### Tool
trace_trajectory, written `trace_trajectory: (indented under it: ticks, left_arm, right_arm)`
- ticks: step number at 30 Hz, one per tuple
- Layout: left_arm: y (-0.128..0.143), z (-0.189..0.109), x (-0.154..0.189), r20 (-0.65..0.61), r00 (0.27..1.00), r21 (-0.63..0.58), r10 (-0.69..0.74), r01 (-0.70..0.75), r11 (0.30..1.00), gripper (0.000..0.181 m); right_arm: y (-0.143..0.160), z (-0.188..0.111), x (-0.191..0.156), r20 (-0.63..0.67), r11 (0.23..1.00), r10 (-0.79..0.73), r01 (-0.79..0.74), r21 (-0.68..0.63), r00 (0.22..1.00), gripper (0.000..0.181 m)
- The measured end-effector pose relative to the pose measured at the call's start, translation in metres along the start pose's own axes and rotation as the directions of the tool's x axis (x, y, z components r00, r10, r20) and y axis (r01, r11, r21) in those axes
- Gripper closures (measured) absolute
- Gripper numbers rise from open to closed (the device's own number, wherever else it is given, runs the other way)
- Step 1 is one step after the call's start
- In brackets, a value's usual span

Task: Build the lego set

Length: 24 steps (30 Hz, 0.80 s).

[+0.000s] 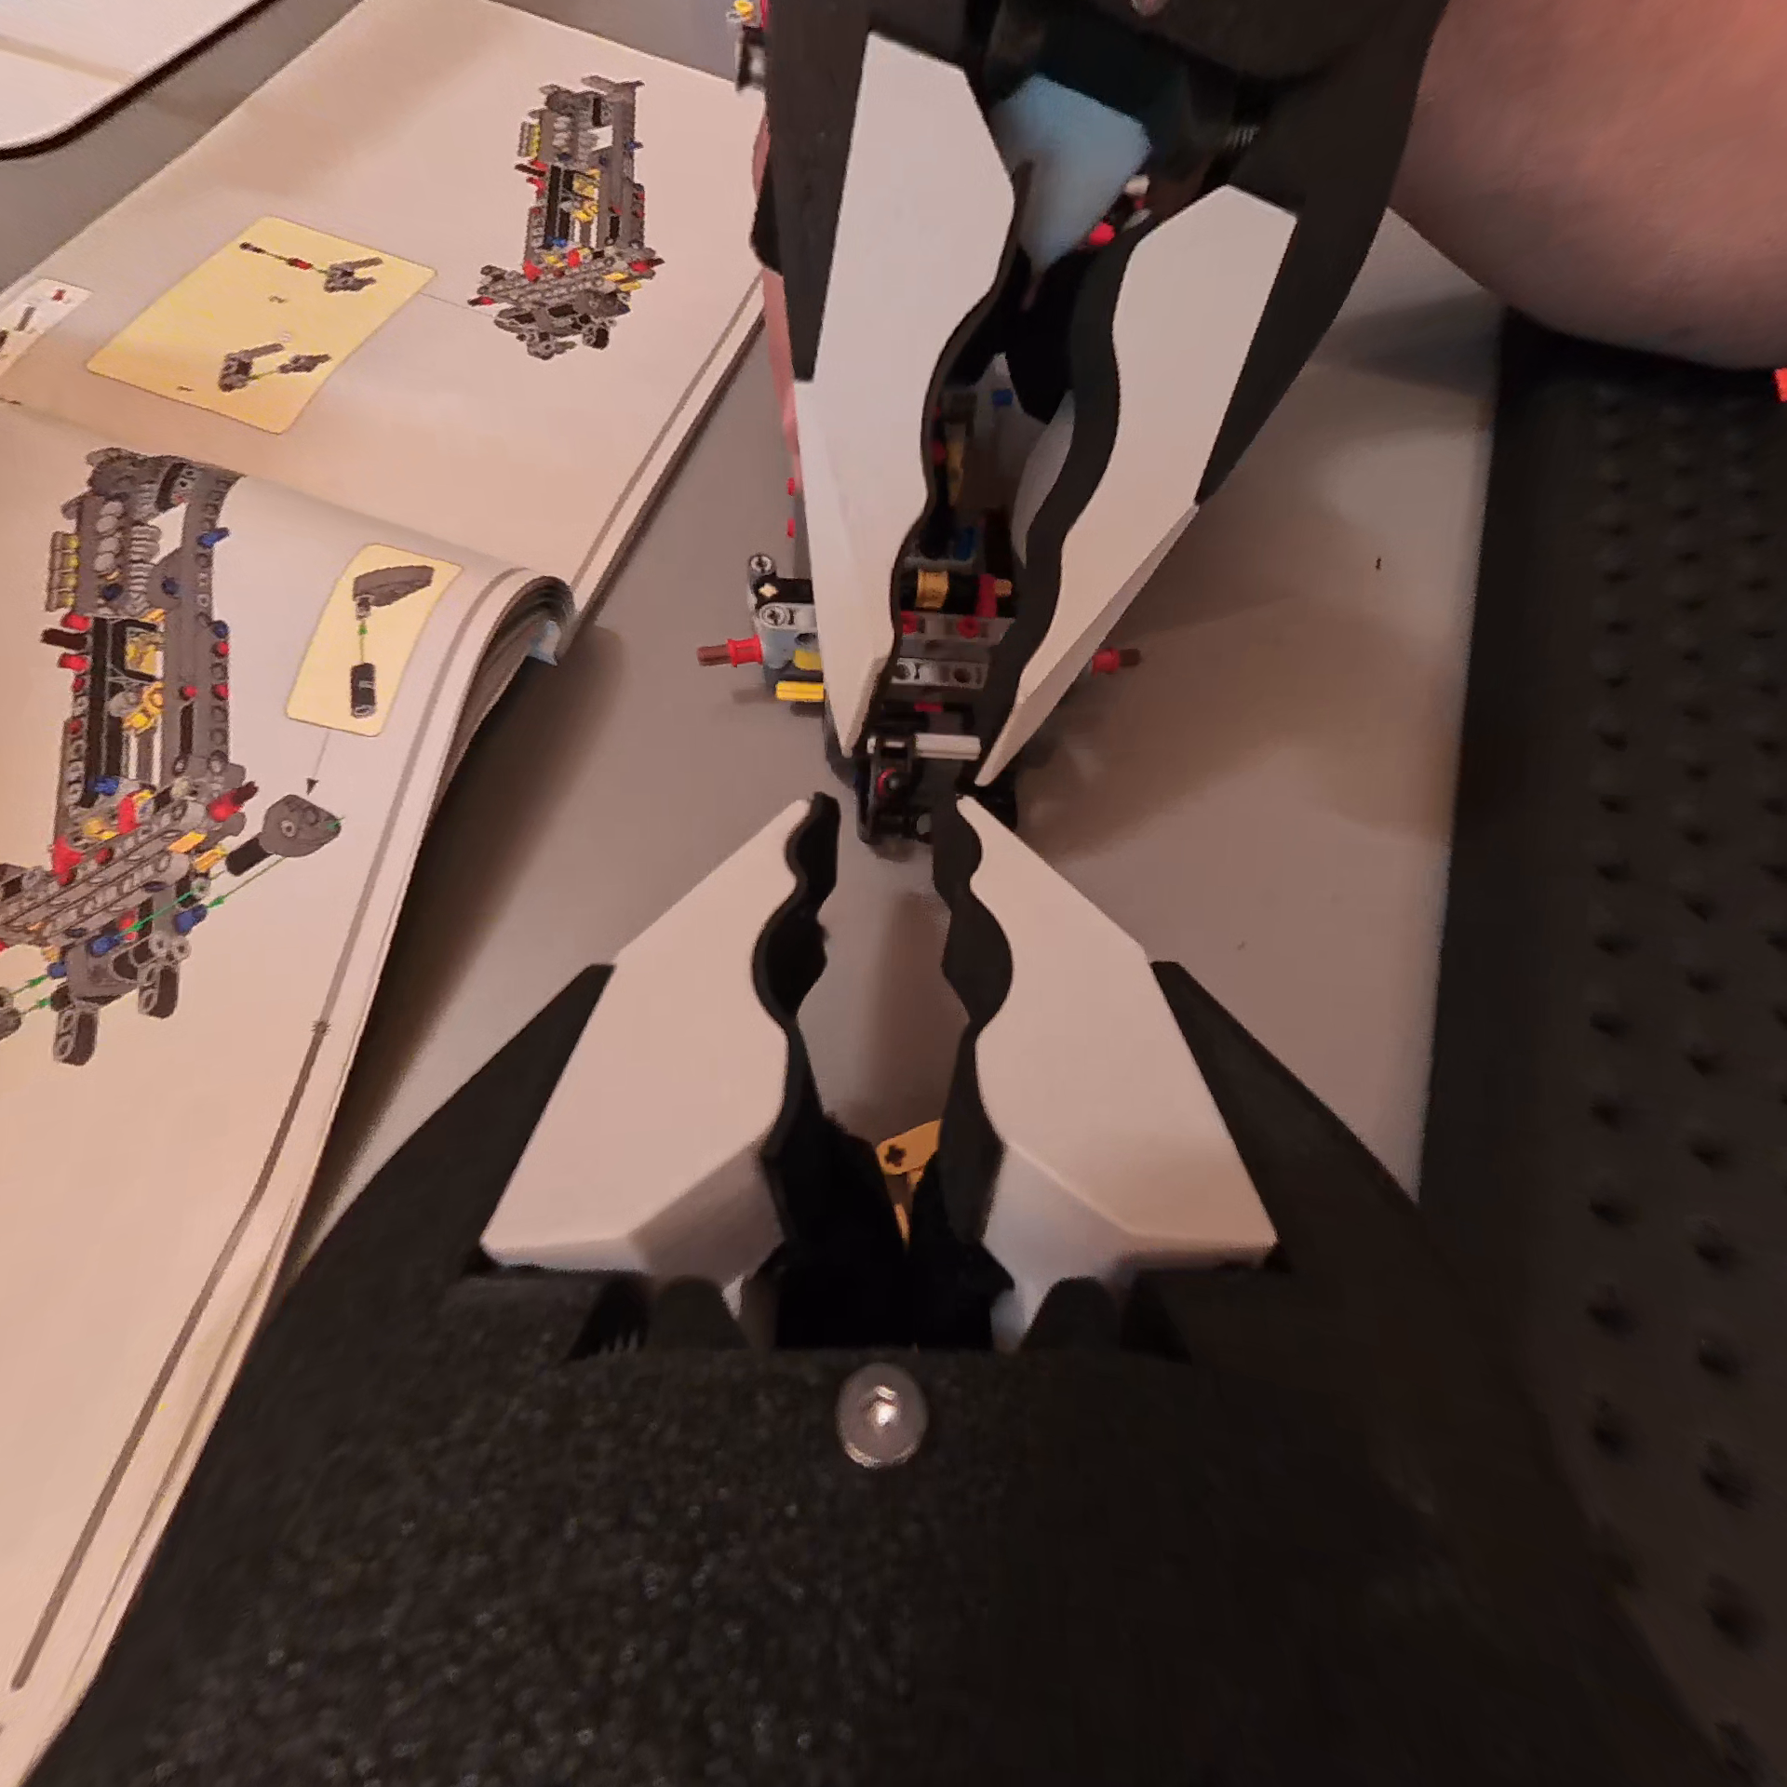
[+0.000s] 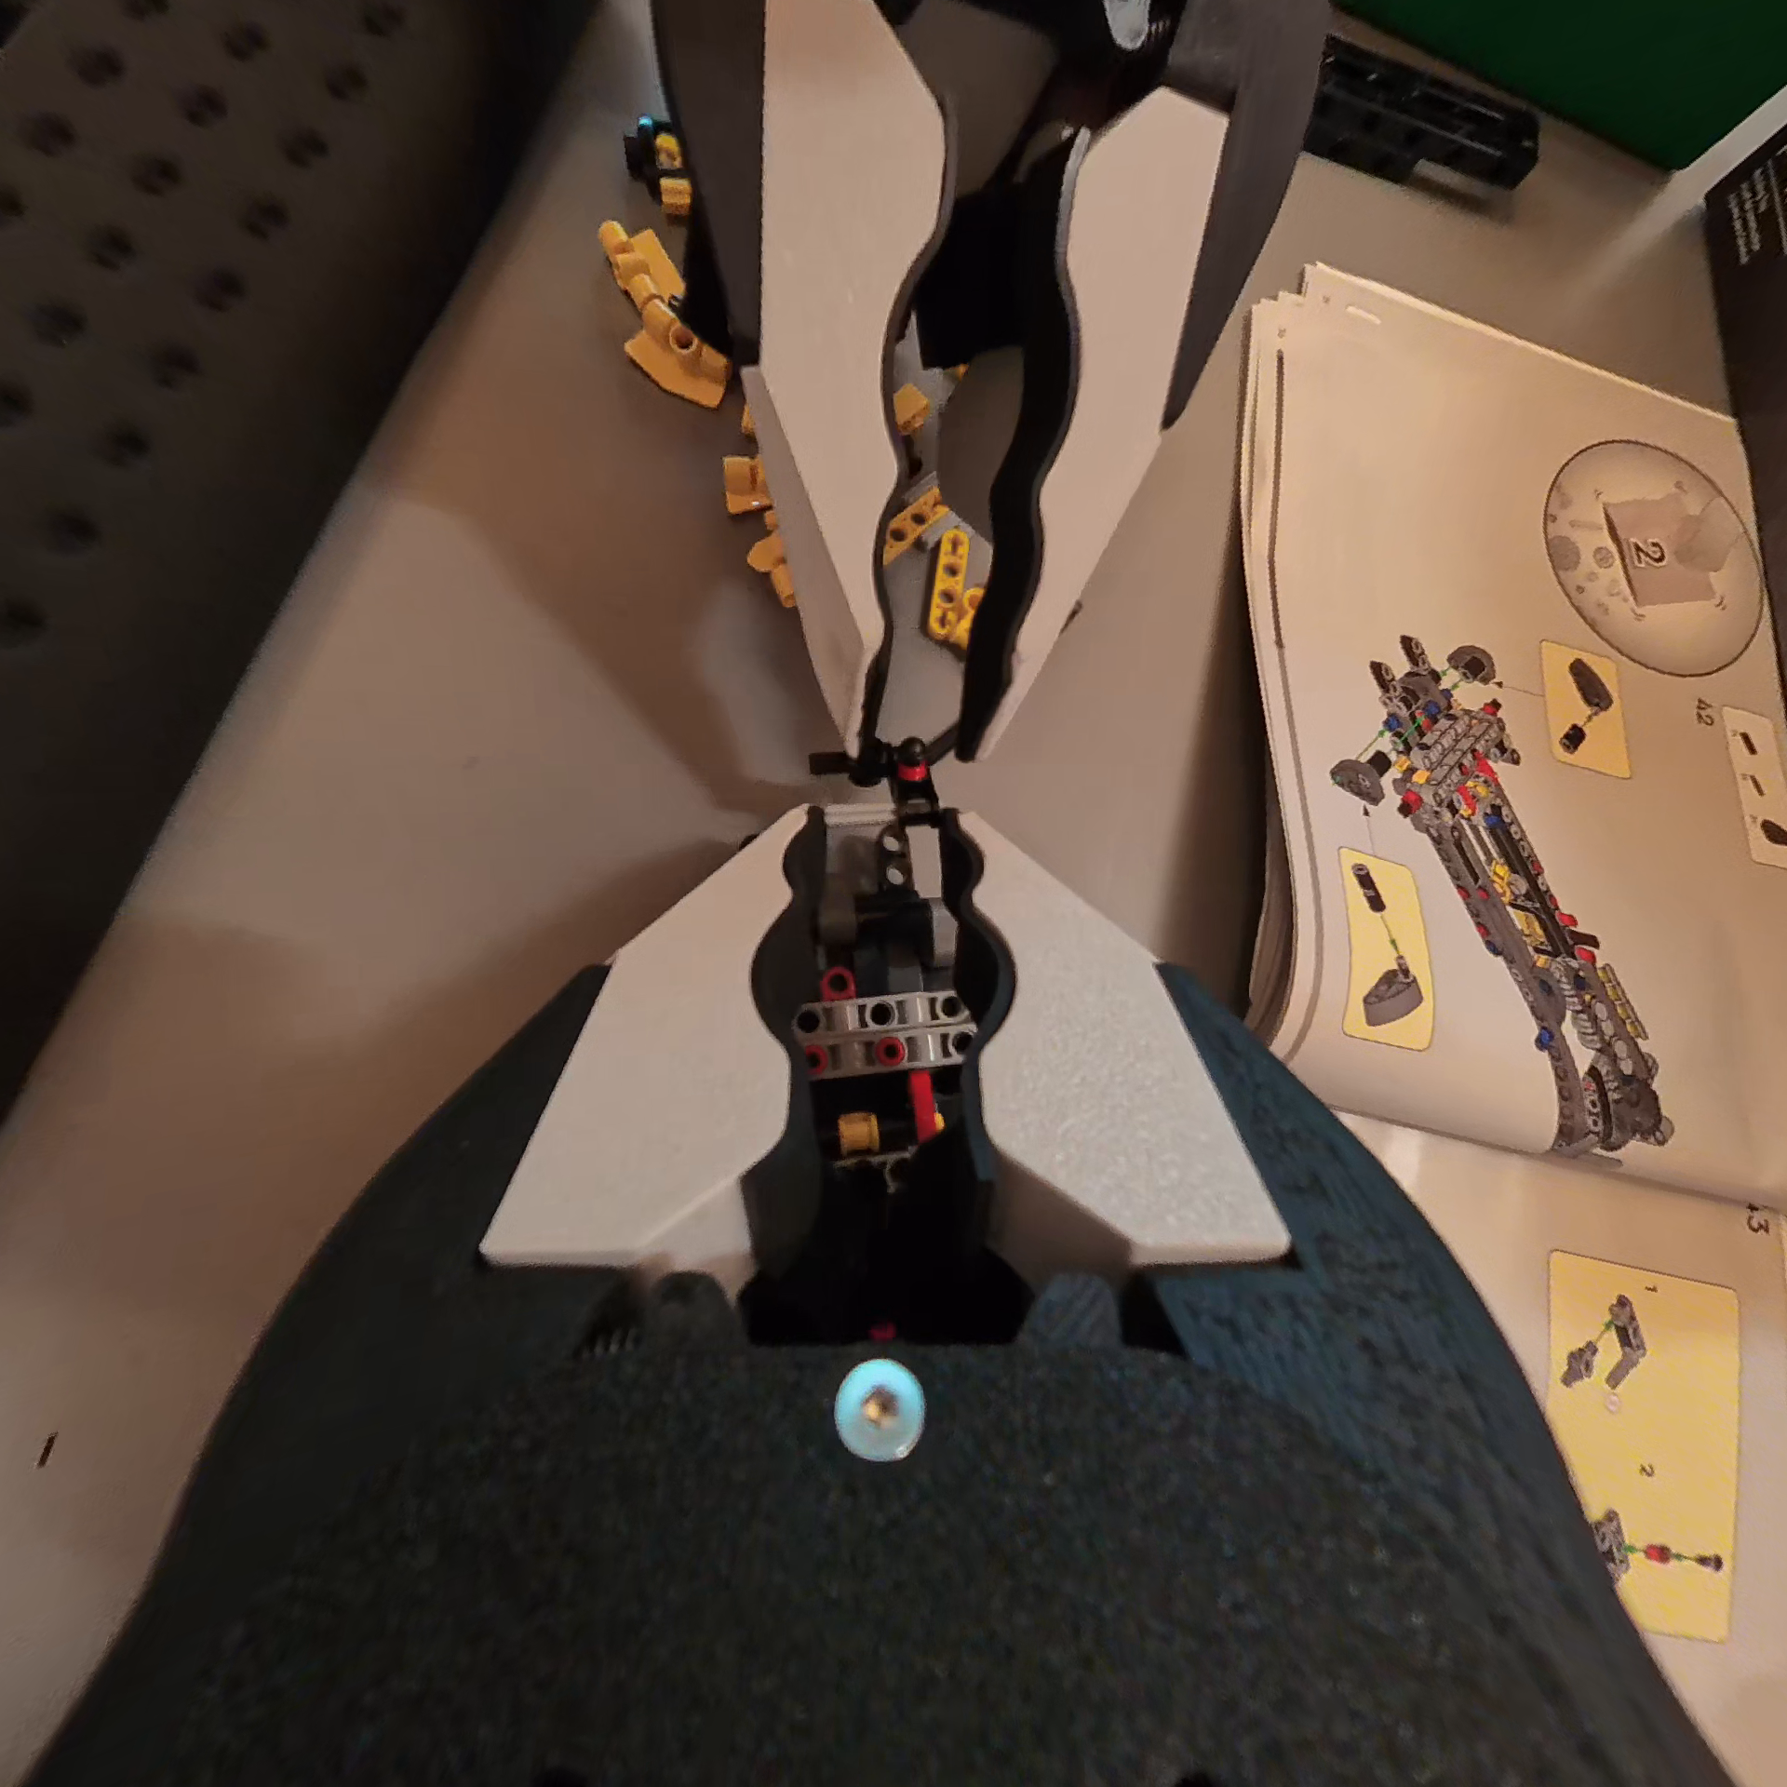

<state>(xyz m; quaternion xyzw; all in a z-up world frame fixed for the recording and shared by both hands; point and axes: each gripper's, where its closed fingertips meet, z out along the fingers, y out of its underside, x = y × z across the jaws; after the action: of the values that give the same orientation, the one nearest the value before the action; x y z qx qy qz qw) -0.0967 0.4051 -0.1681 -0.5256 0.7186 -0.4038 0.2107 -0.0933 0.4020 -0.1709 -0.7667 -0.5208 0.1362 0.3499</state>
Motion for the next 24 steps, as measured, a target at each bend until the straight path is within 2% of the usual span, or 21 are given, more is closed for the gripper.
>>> trace_trajectory:
  ticks: [3,14,17,20,24]
  left_arm:
    - [0.0,0.001,0.002,-0.007,1.0,0.002,0.008,-0.008,1.0,0.174]
    - [0.006,0.007,0.003,-0.005,1.0,-0.042,0.022,-0.022,0.999,0.175]
    - [0.009,0.009,0.0,0.003,1.0,-0.076,0.002,-0.002,0.997,0.175]
    - [0.013,0.011,-0.007,0.032,0.999,-0.127,0.004,0.0,0.992,0.175]
    - [0.013,0.019,-0.012,0.081,0.993,-0.2,0.084,-0.066,0.978,0.175]
  right_arm:
    - [0.0,0.002,-0.001,0.007,1.0,0.003,-0.003,0.004,1.0,0.159]
    - [-0.003,0.006,-0.003,0.019,1.0,0.005,-0.005,0.005,1.0,0.159]
    - [0.004,0.005,-0.001,-0.001,0.998,0.003,-0.003,-0.055,1.0,0.161]
    - [0.013,0.001,0.003,-0.048,0.991,-0.038,0.031,-0.13,0.998,0.153]
    - [0.013,-0.001,0.002,-0.06,0.987,-0.063,0.053,-0.154,0.996,0.148]
